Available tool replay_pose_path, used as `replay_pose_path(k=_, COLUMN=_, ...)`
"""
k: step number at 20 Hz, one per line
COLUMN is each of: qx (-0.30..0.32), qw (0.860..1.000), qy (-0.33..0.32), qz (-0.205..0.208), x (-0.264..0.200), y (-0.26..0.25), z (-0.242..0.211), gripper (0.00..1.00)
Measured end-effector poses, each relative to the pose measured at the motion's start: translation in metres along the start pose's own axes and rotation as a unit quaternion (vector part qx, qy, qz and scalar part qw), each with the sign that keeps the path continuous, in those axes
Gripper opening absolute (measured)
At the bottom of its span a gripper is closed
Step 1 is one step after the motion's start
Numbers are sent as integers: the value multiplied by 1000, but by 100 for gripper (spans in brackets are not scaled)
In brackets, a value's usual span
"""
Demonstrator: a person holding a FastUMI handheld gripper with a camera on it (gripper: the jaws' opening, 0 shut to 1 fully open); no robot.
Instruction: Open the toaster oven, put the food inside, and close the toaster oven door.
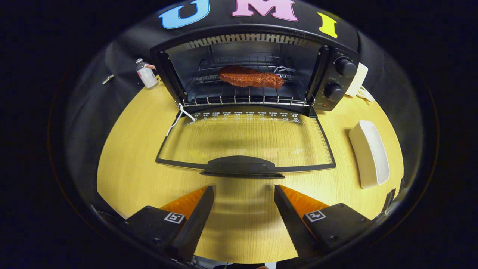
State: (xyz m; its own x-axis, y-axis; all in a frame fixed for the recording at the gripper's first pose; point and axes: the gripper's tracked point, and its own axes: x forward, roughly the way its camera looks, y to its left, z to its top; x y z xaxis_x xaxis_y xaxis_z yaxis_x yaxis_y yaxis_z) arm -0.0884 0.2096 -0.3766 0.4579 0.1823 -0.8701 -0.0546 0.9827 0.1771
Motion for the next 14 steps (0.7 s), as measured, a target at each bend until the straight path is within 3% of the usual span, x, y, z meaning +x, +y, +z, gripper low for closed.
replay_pose_path(k=7, qx=24, qw=999, qy=-4, qz=-29, x=15, y=-1, z=11, gripper=99)
replay_pose_path(k=14, qx=16, qw=999, qy=-29, qz=-20, x=-4, y=-2, z=18, gripper=100)
